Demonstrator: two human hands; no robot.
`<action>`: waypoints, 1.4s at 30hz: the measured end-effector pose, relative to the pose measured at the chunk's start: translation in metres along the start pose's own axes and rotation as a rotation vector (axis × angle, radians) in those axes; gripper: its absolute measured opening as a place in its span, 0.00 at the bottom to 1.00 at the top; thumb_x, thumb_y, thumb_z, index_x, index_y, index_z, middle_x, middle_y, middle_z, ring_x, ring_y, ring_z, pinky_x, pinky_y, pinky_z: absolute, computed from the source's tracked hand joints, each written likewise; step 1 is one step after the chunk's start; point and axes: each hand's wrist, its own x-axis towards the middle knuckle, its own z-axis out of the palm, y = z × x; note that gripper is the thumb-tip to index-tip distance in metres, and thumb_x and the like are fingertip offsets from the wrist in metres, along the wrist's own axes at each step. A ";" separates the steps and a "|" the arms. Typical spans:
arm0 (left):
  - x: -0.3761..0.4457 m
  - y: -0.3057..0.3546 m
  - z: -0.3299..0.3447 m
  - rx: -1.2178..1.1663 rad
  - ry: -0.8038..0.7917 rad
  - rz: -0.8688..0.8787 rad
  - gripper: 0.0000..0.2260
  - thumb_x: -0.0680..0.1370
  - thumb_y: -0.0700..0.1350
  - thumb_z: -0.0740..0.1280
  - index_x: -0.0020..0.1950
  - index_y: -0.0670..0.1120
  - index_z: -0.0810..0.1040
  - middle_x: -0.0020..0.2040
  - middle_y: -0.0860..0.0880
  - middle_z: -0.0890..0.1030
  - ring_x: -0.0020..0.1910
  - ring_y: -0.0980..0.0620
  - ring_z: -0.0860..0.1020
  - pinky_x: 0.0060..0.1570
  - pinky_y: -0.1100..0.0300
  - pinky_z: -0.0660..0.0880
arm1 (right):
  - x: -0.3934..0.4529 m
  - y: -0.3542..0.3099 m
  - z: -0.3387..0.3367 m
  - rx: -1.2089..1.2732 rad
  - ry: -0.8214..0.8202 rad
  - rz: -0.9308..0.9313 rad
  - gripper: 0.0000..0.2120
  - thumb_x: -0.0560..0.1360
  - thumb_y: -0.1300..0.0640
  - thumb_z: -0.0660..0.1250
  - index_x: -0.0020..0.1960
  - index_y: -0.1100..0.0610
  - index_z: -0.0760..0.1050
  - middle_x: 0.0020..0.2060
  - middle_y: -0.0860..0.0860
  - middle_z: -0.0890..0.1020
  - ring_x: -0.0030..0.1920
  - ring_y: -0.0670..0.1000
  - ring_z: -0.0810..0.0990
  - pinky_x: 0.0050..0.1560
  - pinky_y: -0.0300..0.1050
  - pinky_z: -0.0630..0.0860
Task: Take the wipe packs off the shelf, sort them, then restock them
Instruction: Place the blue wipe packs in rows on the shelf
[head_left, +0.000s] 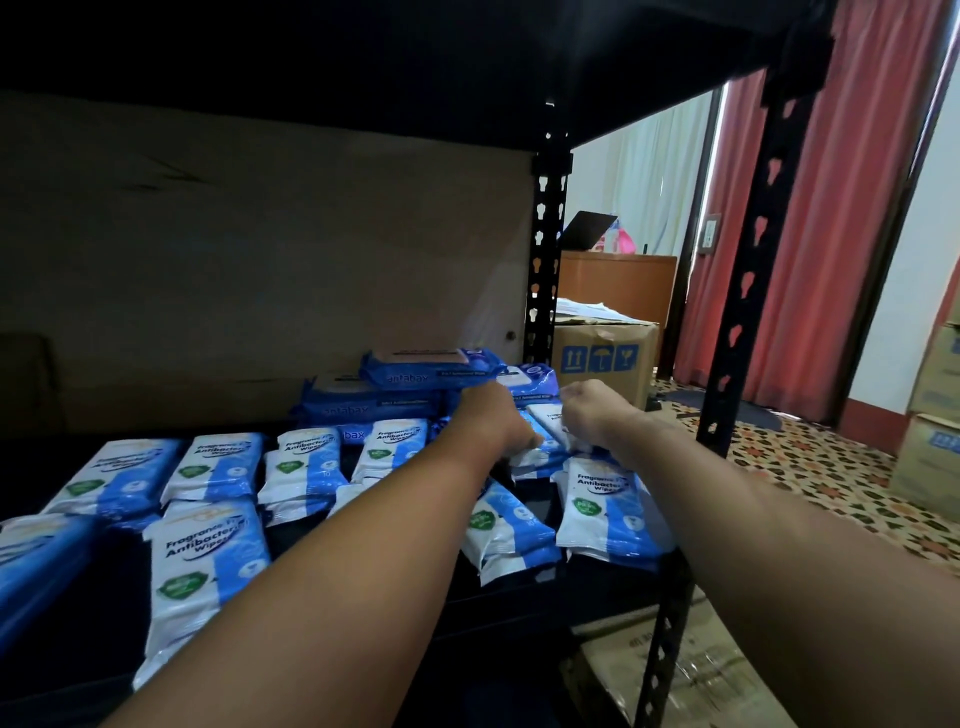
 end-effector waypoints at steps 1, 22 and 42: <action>-0.003 -0.002 -0.001 -0.005 0.017 0.034 0.25 0.77 0.53 0.73 0.65 0.38 0.73 0.61 0.41 0.77 0.62 0.44 0.76 0.48 0.59 0.71 | -0.006 -0.001 -0.004 0.034 0.037 -0.016 0.22 0.77 0.64 0.60 0.70 0.58 0.75 0.63 0.57 0.79 0.63 0.61 0.77 0.64 0.54 0.76; -0.116 -0.015 -0.013 0.023 0.118 -0.086 0.03 0.81 0.39 0.61 0.53 0.43 0.71 0.60 0.40 0.74 0.55 0.42 0.77 0.46 0.56 0.72 | -0.161 -0.013 -0.004 -0.263 0.061 0.065 0.37 0.72 0.41 0.74 0.71 0.58 0.63 0.64 0.60 0.68 0.59 0.60 0.78 0.54 0.51 0.78; -0.108 -0.029 0.017 -0.350 0.135 -0.006 0.22 0.80 0.51 0.70 0.51 0.29 0.74 0.53 0.33 0.75 0.49 0.45 0.76 0.34 0.56 0.71 | -0.143 -0.011 -0.016 -0.374 0.084 -0.022 0.13 0.75 0.53 0.72 0.53 0.59 0.72 0.57 0.59 0.73 0.49 0.59 0.79 0.44 0.48 0.79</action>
